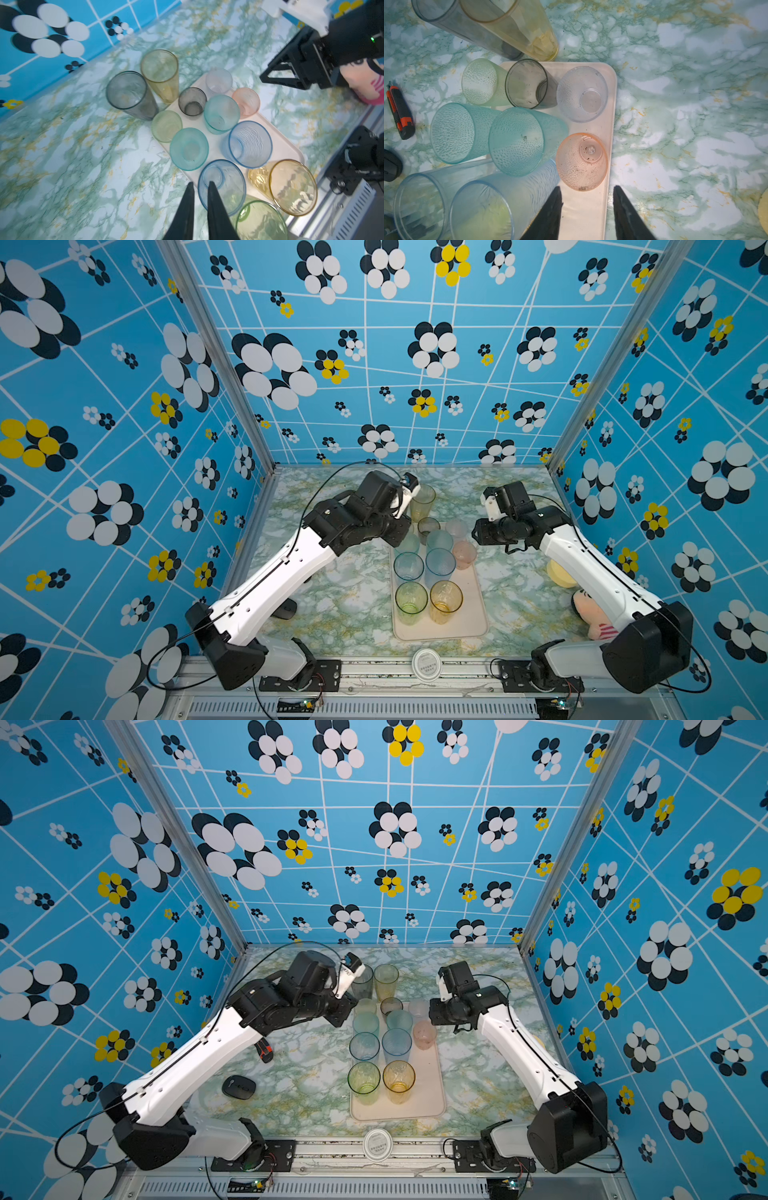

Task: Place the glasses into the tray
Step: 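Reach the right gripper to the pale yellow glass beyond the tray's far end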

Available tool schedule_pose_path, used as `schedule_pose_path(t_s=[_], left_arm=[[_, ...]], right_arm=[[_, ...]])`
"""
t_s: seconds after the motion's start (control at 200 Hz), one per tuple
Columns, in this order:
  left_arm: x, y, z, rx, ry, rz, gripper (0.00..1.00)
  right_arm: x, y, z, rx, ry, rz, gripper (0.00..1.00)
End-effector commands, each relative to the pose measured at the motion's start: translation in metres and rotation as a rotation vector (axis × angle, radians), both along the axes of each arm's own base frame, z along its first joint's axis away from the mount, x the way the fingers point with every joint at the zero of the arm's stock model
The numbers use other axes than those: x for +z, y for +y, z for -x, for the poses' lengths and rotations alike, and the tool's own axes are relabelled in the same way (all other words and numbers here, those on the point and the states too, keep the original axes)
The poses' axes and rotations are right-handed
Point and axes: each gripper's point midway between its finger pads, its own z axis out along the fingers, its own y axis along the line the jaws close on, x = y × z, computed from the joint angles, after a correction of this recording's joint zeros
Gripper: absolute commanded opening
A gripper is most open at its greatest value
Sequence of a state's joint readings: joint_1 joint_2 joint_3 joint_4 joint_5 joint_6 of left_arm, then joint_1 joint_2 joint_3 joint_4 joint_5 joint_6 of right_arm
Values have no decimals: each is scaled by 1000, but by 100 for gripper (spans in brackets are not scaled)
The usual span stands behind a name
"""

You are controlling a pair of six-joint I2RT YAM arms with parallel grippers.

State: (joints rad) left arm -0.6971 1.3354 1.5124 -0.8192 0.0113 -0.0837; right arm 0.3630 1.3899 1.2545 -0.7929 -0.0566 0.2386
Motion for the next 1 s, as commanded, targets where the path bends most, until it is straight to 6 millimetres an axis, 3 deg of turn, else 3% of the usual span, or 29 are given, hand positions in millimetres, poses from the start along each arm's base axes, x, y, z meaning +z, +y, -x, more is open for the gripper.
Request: schedule_pose_path(t_s=[0.0,0.135,0.275,0.285,0.32,0.65,0.995], left_arm=[[-8,32,-19,171,14,113,16],[-34,66,-26,286,56,181,16],[-59,81,-29,336,104,217,17],[-60,82,-30,339,105,219,17],[-63,85,-31,348,111,225,17],[-78,90,-41,359,137,246,17],[-87,89,-47,355,160,255,17]], right_arm=[[15,1,-9,32,-6,17,43],[26,11,-29,54,-14,17,42],[27,26,-52,84,7,-3,40],[35,28,-56,85,-13,-11,40],[38,32,-64,91,-16,-16,40],[28,58,-119,120,28,-20,34],[0,78,-153,134,77,-40,31]])
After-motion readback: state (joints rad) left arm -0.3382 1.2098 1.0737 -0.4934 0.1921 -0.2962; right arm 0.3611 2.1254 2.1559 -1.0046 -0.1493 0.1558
